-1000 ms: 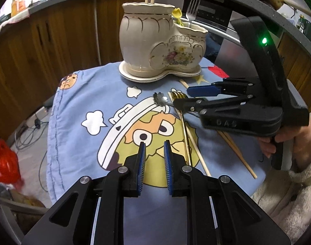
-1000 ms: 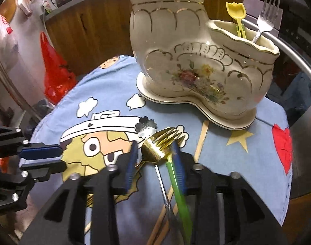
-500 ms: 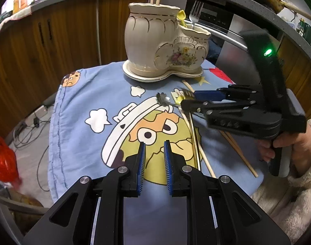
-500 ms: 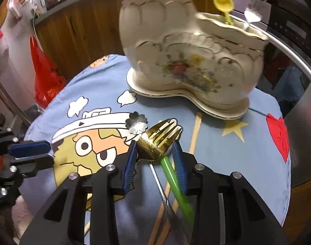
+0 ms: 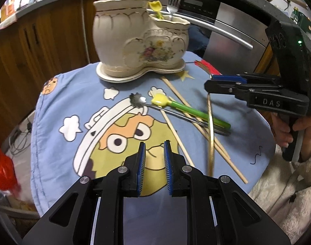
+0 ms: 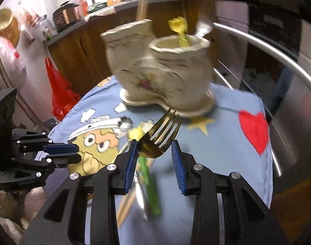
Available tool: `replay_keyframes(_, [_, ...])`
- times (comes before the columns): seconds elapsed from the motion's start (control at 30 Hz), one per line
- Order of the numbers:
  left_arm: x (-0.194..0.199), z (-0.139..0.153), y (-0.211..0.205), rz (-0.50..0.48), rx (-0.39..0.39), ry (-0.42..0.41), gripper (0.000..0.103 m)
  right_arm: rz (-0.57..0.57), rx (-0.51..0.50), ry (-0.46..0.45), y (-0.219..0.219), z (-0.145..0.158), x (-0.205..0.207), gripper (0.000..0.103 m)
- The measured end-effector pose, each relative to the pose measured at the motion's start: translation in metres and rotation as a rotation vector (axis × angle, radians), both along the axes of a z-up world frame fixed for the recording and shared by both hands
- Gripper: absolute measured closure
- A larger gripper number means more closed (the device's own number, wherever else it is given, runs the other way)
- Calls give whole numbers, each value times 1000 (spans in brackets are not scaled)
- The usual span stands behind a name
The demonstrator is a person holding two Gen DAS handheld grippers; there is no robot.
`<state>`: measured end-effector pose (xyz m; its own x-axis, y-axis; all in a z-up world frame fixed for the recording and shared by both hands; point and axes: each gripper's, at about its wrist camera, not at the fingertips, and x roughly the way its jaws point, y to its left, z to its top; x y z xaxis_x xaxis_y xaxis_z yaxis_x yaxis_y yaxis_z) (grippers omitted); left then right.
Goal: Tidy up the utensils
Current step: 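Grasp a wooden chopstick with left gripper while right gripper holds the gold fork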
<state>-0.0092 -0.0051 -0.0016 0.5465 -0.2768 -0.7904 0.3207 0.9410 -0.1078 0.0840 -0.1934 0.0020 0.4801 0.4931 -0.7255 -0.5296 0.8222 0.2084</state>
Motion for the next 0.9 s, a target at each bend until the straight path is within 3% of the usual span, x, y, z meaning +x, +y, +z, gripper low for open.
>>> replay_keyframes(0.17, [10,-5,-15,-15,-24,41,84,-28,7,59,-19,-14,12,71])
replay_keyframes(0.3, [22,-15,-30,-19,-42,101,84,33,56,124,-24,-24,18,71])
replay_keyframes(0.43, [27,-20,-44,-10,18,114,85,78,62,132,-31,-27,20,71])
replay_keyframes(0.5, [27,-21,-45,-7,53,110,94,72,54,130,-34,-27,20,71])
replay_keyframes(0.9, [4,-16,-22,-45,120,125,99,40,-15,138,-41,-31,19,70])
